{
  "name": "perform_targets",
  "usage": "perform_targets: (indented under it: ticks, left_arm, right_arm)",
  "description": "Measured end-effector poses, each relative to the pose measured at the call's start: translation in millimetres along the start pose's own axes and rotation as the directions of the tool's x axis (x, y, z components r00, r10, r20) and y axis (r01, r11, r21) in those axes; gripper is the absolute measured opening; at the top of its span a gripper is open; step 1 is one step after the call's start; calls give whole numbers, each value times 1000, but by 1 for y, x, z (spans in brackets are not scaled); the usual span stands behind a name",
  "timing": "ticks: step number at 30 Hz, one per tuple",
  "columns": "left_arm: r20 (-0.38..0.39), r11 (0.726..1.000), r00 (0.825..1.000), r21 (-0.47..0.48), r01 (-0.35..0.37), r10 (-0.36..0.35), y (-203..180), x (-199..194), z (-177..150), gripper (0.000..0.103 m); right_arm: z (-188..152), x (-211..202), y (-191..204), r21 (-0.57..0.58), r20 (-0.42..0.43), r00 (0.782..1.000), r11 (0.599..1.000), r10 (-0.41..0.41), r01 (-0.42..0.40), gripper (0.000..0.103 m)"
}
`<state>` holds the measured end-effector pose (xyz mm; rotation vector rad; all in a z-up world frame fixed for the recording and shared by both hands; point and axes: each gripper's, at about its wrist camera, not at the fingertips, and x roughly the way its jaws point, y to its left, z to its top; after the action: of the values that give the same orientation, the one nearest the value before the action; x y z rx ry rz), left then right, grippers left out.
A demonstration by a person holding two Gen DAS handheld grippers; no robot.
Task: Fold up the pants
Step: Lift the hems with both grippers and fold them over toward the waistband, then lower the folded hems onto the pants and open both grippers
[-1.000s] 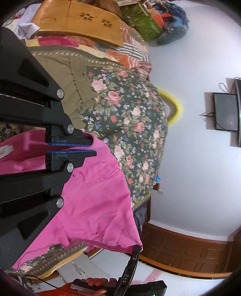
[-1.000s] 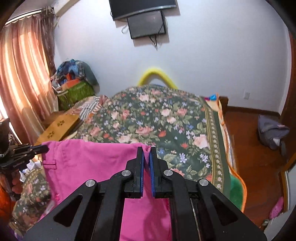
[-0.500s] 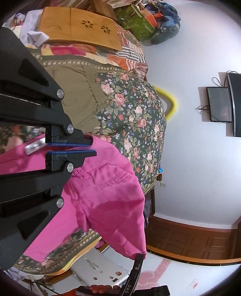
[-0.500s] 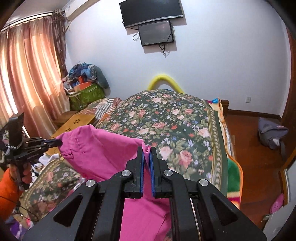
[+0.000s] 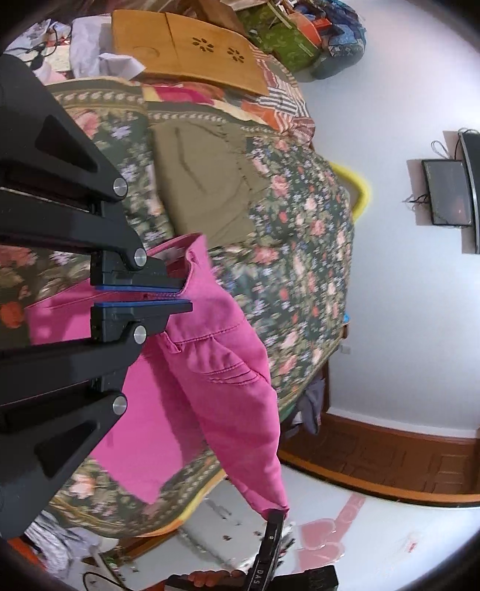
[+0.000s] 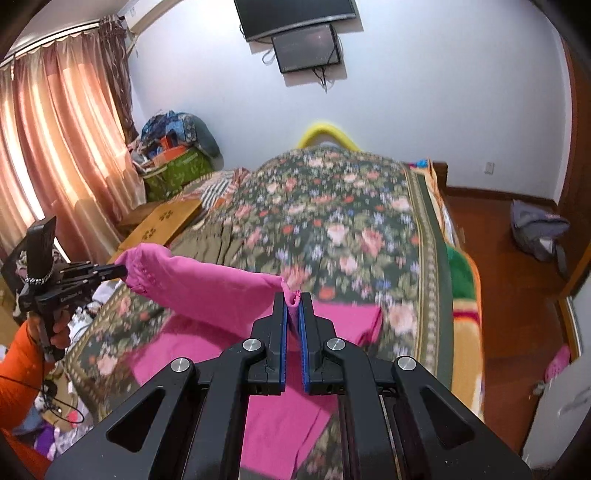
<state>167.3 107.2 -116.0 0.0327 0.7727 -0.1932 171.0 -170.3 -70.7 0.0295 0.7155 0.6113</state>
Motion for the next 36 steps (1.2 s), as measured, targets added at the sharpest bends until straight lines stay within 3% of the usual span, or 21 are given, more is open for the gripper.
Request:
perform_targets:
  ticks: [6, 15, 21, 25, 30, 36]
  left_arm:
    - [-43, 1000, 999, 10, -1, 2, -12, 1, -40, 2]
    - [-129, 996, 992, -88, 7, -18, -7, 17, -96, 3]
    - [-140, 992, 990, -129, 6, -24, -6, 17, -115, 3]
    - [-154, 991, 988, -137, -10, -11, -4, 14, -122, 3]
    - [-145, 992, 988, -104, -65, 49, -1, -1, -116, 3]
    - [-63, 996, 996, -68, -59, 55, -11, -22, -80, 11]
  right_arm:
    - [-41, -4, 1, 47, -41, 999, 999, 11, -9, 5]
    - [-88, 3, 1, 109, -121, 992, 994, 35, -22, 5]
    - [-118, 11, -1, 156, -166, 985, 987, 55, -29, 5]
    - [-133, 16, -1, 169, -203, 977, 985, 59, -24, 9]
    - [-133, 8, 1, 111, -229, 973, 993, -3, 29, 10]
    - [-113, -15, -3, 81, -187, 979, 992, -77, 94, 26]
